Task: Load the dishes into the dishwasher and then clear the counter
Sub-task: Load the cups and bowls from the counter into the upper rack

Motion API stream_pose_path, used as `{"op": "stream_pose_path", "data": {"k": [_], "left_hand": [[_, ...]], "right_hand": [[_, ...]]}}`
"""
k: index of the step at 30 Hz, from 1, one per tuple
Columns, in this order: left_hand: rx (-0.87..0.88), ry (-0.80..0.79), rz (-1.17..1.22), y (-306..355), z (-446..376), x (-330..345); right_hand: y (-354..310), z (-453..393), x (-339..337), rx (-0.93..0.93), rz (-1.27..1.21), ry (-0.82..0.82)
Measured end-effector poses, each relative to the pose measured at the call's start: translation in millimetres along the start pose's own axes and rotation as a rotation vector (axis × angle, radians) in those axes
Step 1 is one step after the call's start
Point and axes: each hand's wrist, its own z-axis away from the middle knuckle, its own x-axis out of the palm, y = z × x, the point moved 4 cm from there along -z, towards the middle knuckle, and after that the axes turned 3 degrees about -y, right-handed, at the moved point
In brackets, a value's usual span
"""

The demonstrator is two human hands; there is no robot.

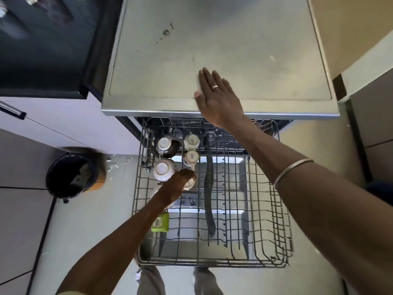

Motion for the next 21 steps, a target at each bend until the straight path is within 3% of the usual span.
{"op": "stream_pose_path", "data": {"k": [4, 9, 21], "left_hand": [[0.026, -0.036, -0.033, -3.0, 3.3, 1.1], [0.21, -0.08, -0.115, -2.8, 7.7, 20.0], [0.076, -0.098, 0.105, -21.6, -7.8, 28.8]], "right_hand": [[0.1, 0.1, 1.8, -0.002, 0.004, 0.006], [-0.7, 1.4, 1.7, 0.003, 0.013, 0.043], [0.1, 1.1, 3.1, 0.011, 0.024, 0.052]]}}
